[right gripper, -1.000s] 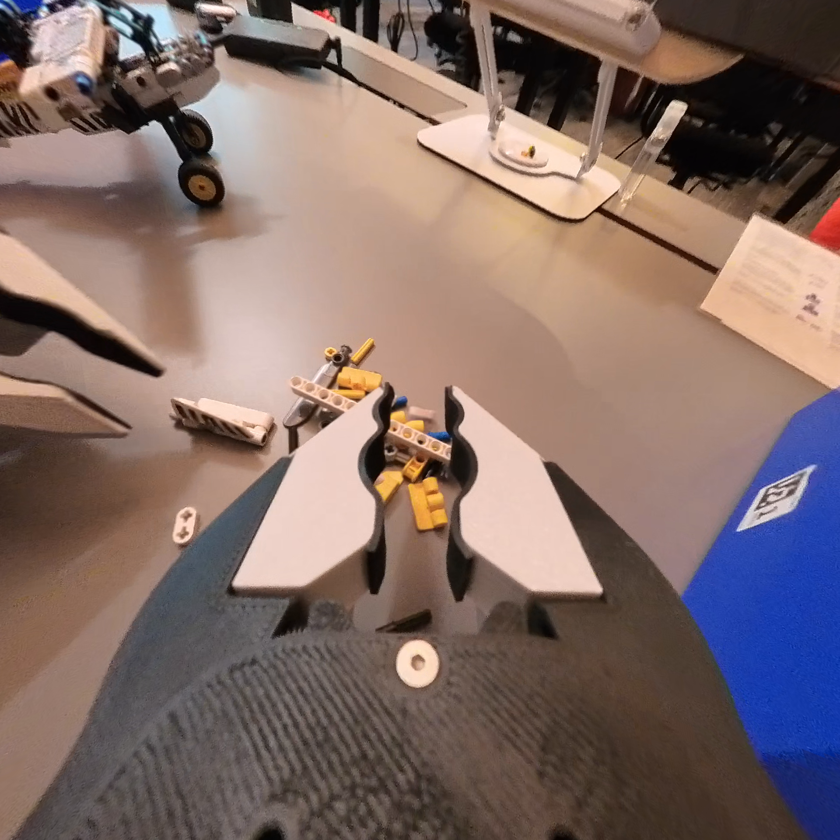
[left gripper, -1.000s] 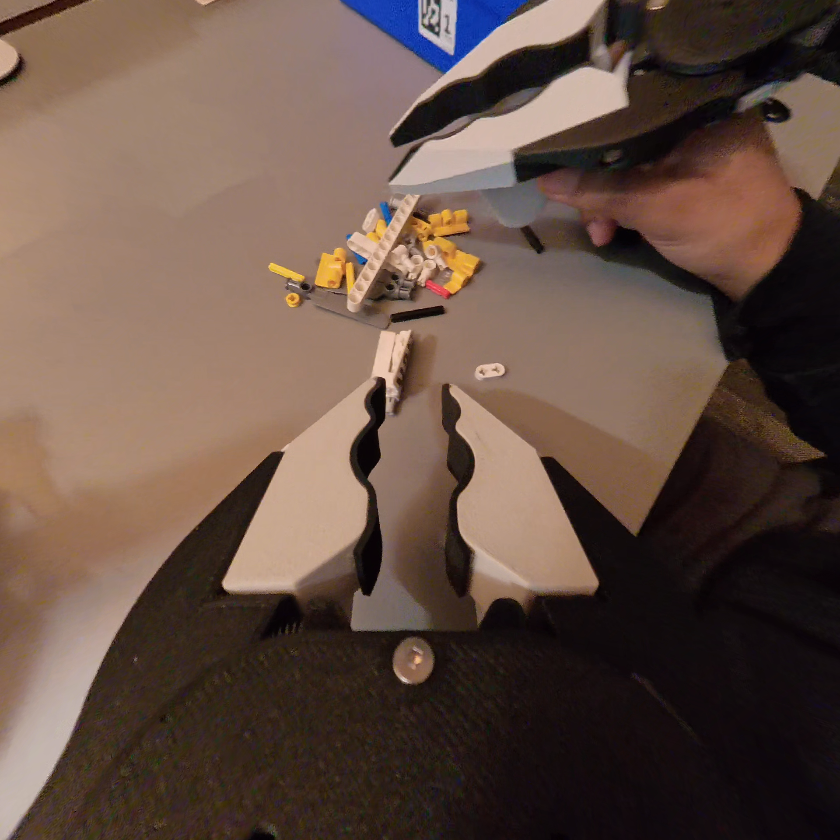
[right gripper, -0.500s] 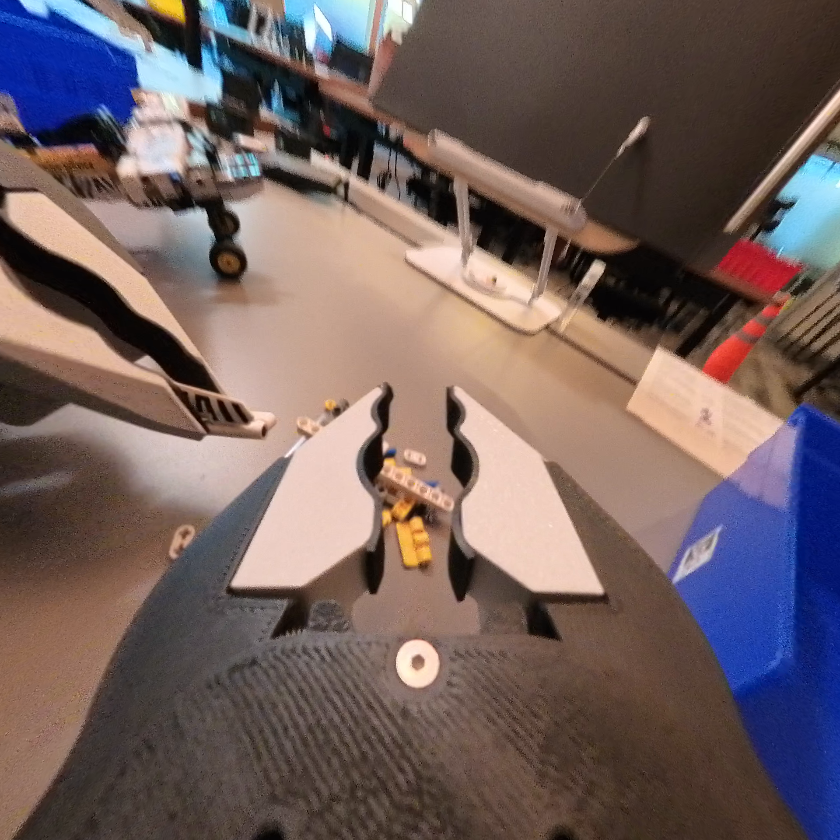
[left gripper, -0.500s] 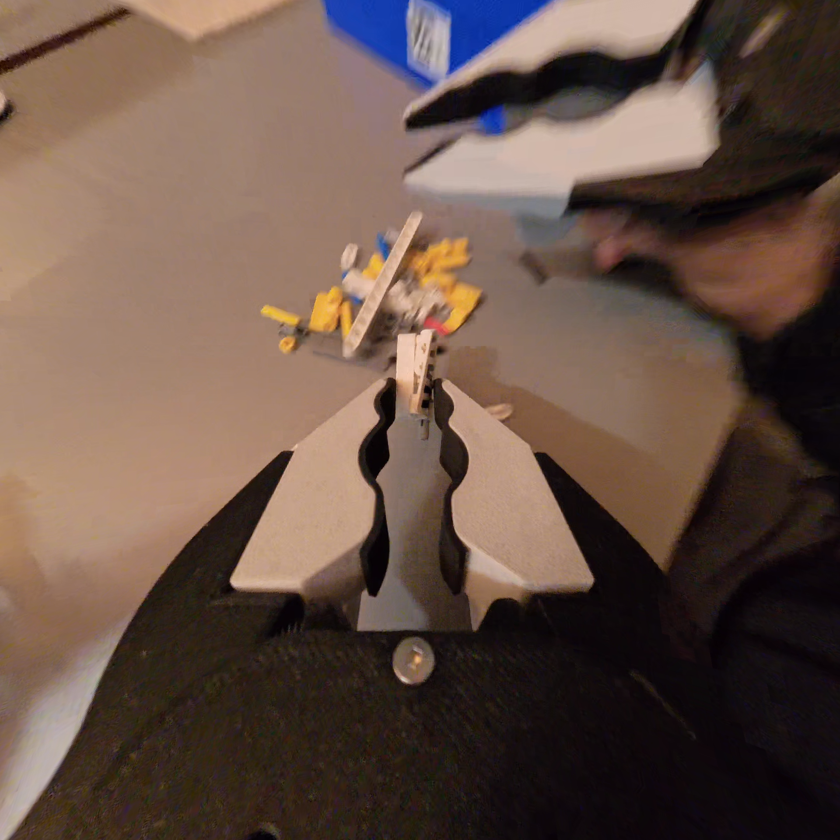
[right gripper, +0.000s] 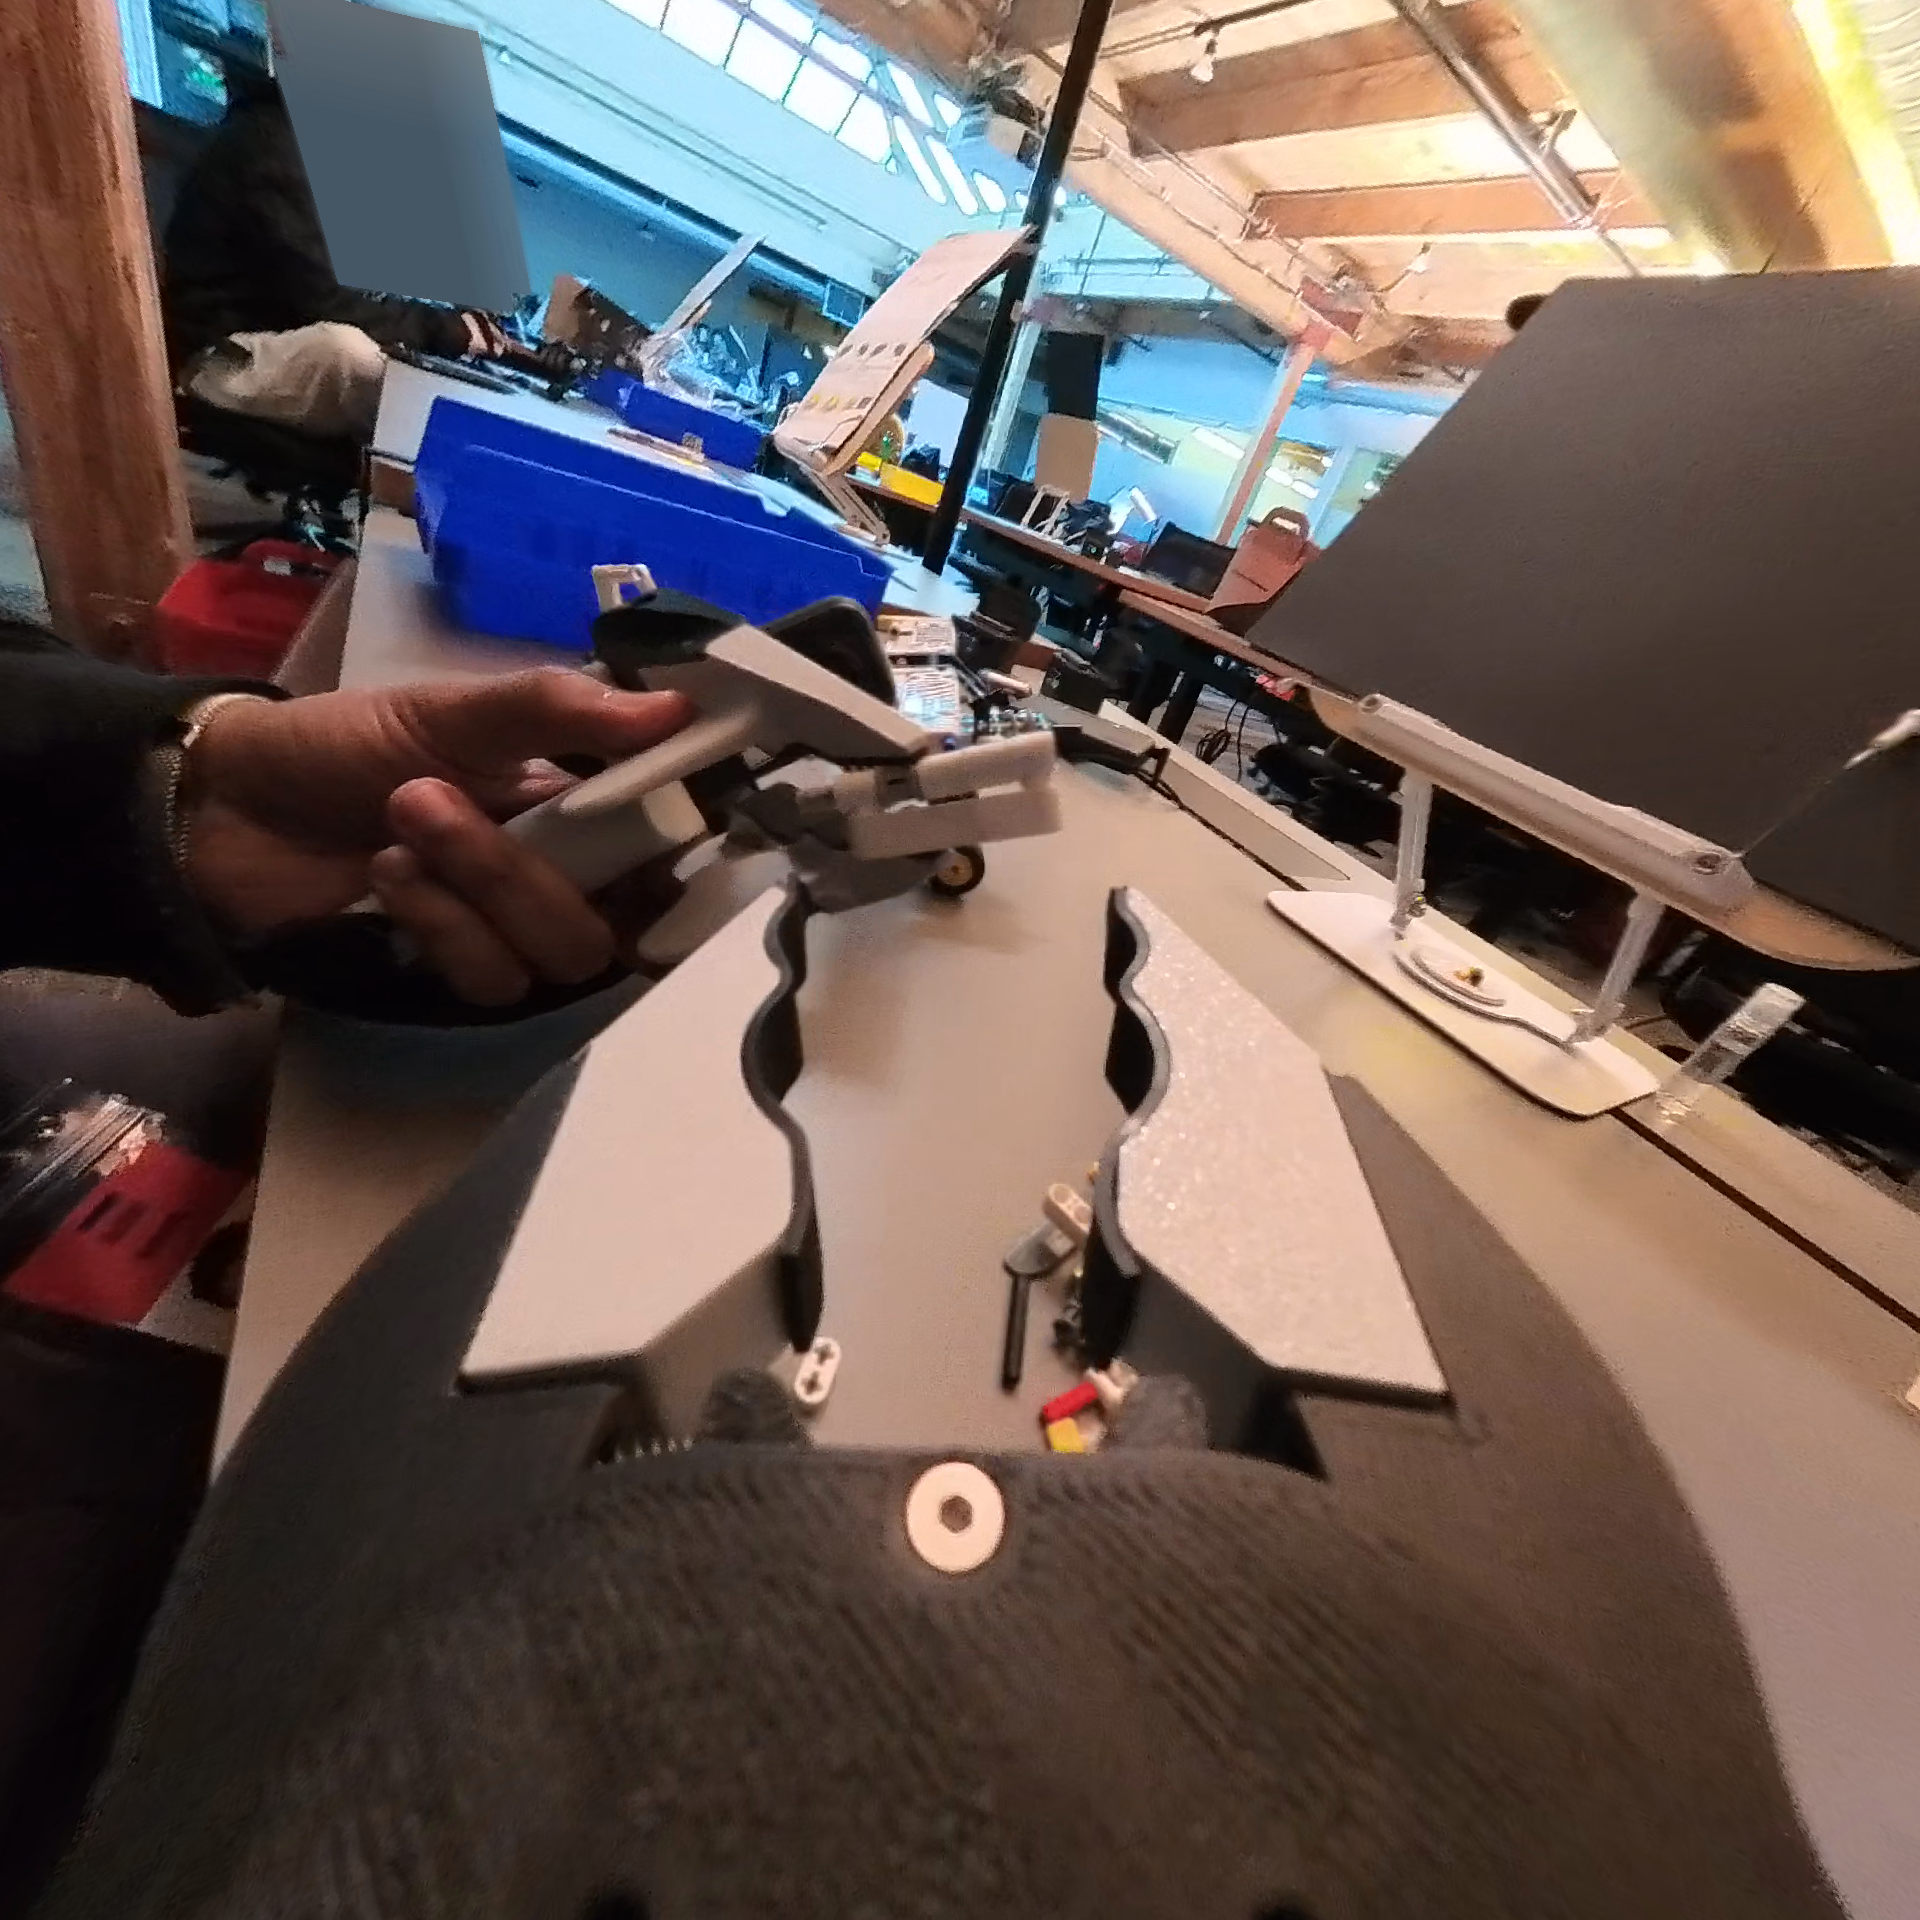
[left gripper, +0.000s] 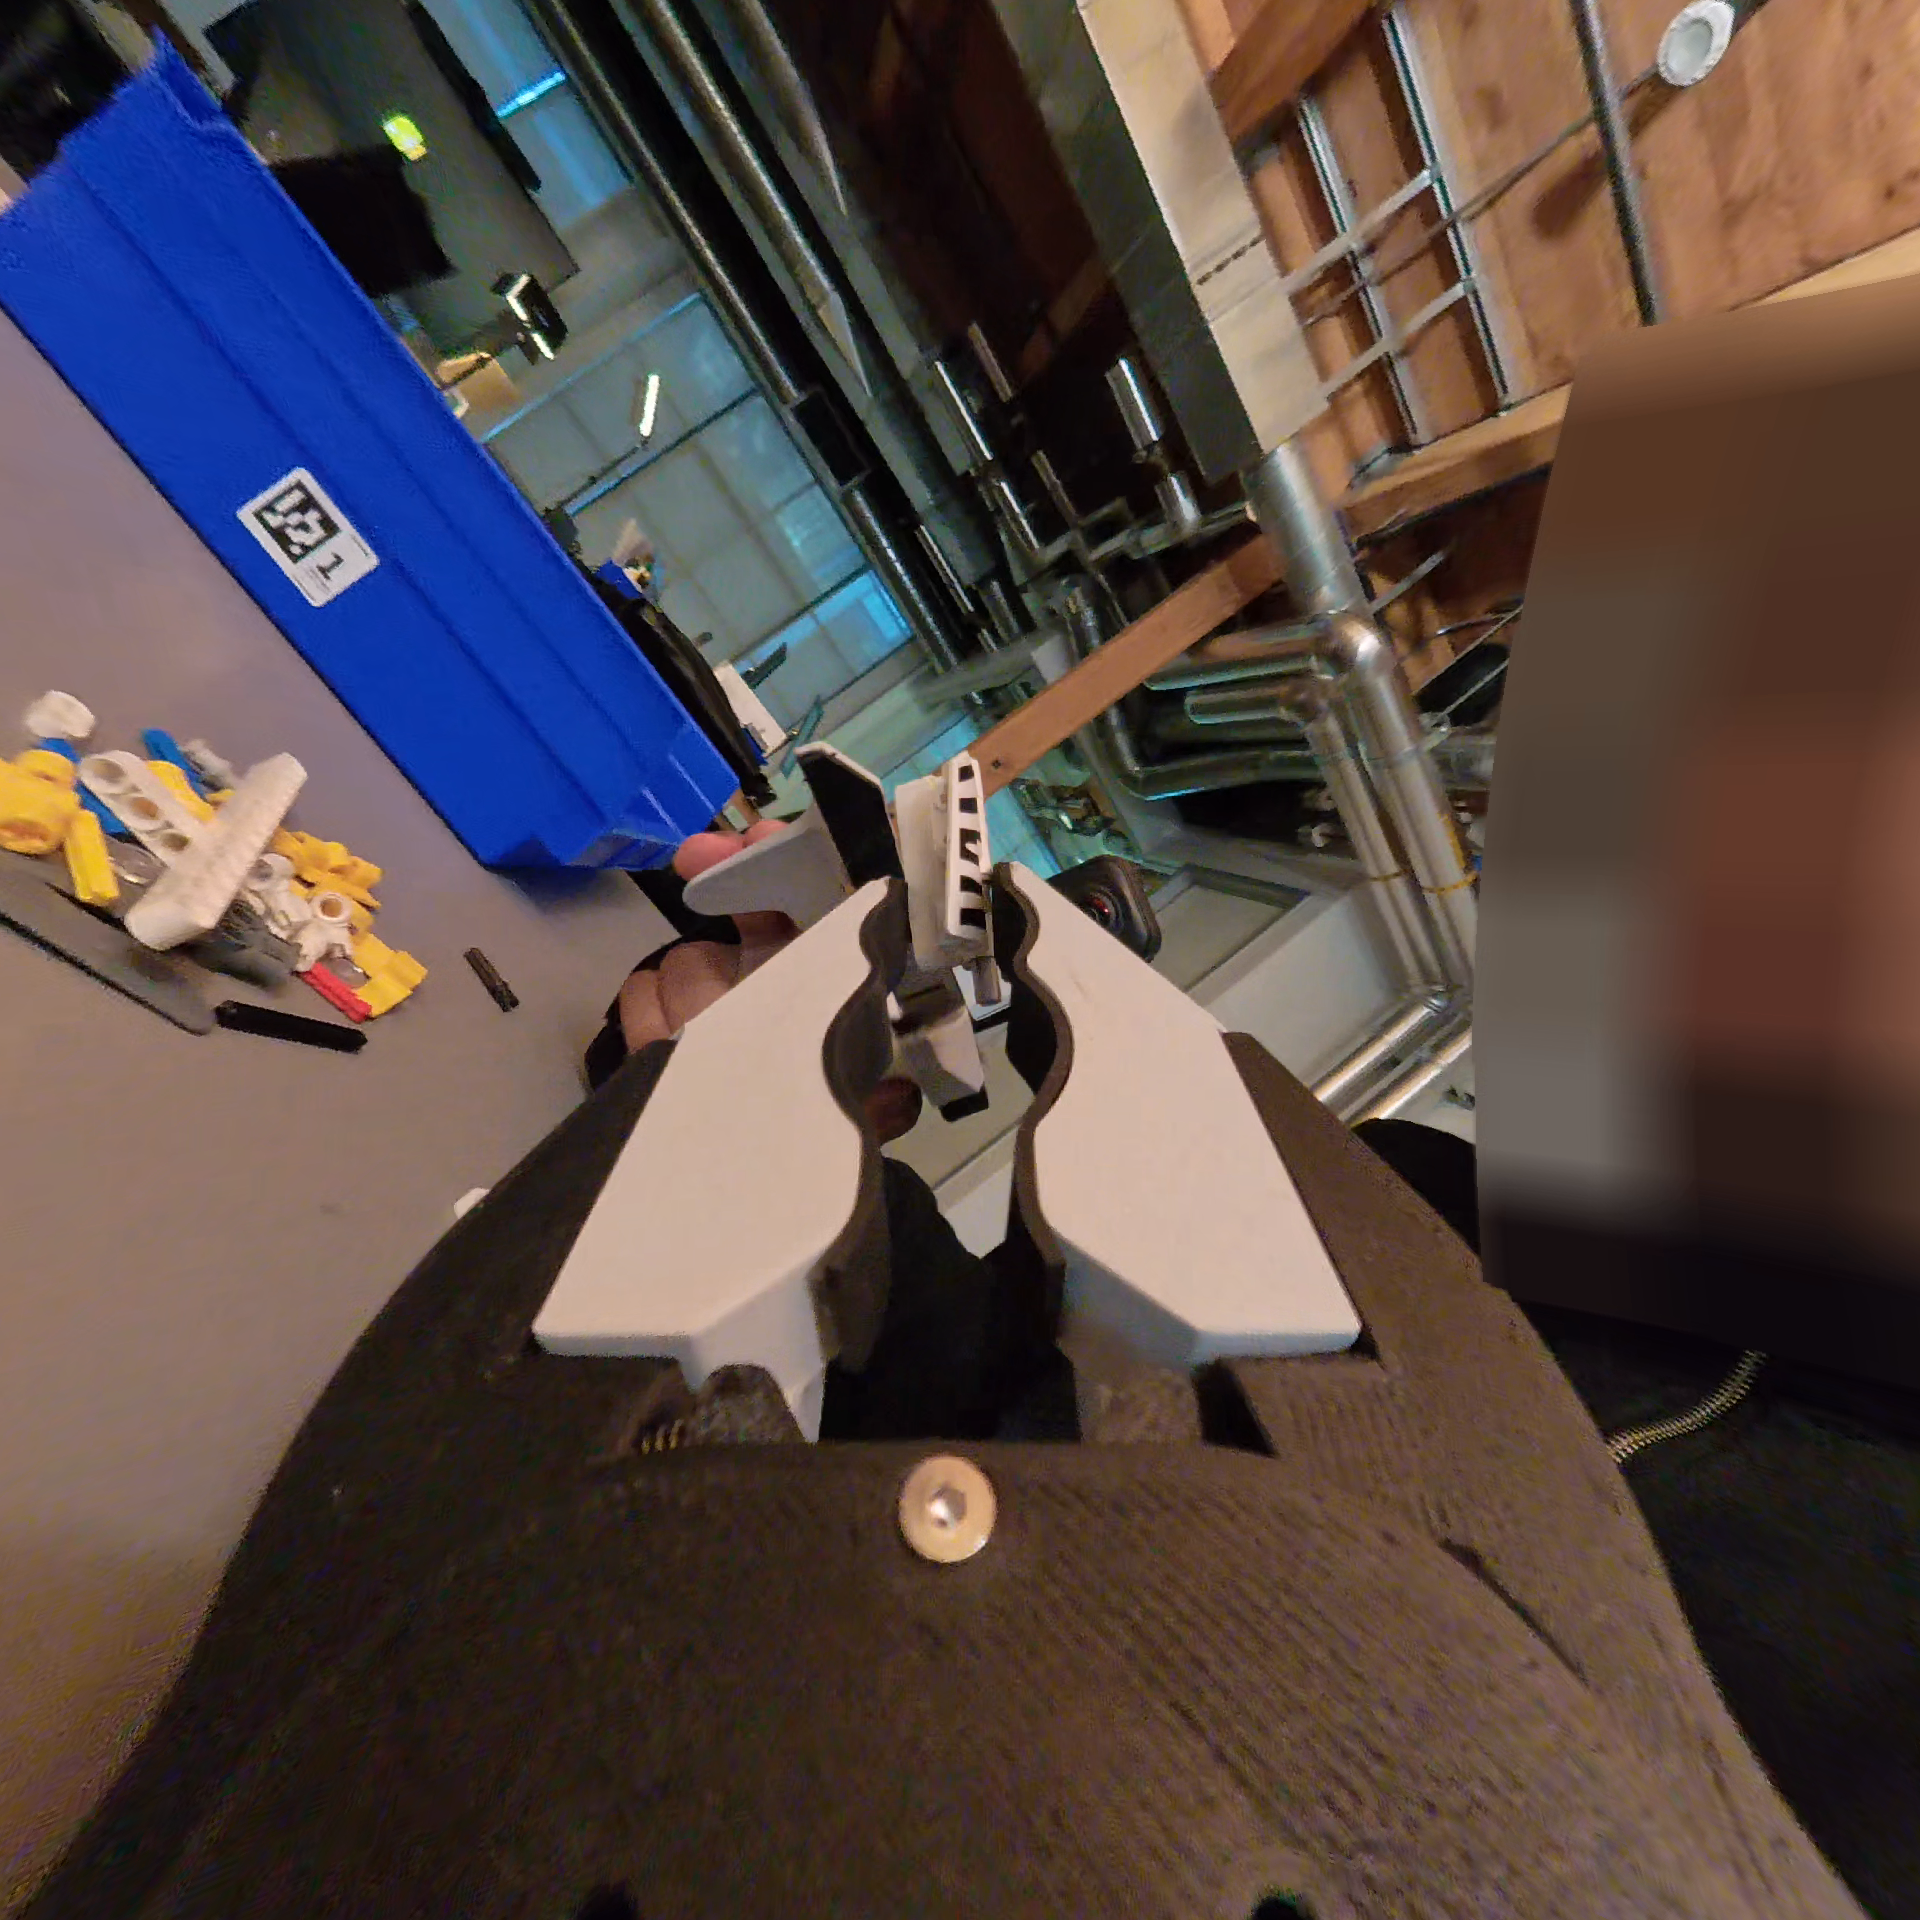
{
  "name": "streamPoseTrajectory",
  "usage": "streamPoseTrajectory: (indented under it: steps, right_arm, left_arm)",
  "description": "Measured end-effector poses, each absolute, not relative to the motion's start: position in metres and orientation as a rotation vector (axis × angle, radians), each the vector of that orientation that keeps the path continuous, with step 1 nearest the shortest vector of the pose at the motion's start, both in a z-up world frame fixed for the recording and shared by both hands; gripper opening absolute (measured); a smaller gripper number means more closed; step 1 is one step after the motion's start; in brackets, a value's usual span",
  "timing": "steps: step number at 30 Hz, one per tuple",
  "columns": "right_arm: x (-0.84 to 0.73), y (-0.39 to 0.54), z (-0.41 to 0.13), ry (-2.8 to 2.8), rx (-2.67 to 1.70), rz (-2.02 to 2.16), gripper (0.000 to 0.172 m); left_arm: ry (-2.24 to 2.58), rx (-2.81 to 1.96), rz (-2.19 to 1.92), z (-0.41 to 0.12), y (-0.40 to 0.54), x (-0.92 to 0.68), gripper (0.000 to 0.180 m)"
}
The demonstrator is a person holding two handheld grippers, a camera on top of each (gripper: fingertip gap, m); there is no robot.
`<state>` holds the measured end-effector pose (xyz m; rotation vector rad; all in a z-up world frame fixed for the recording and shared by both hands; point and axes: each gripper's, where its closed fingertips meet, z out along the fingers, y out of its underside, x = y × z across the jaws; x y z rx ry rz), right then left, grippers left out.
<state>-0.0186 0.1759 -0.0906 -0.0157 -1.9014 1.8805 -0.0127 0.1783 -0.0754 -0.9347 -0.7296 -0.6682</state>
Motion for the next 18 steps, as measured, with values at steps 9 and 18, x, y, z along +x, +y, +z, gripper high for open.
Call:
streamPoseTrajectory:
  steps: [9, 18]
  right_arm:
    - [-0.012, 0.175, -0.089, -1.866, 0.054, 1.863, 0.048]
    - [-0.012, 0.179, -0.085, -1.837, 0.061, 1.853, 0.047]
  left_arm:
    - [-0.723, -0.944, -0.675, -0.086, 0.188, -0.011, 0.013]
    - [-0.726, -0.872, -0.701, -0.084, 0.183, -0.014, 0.008]
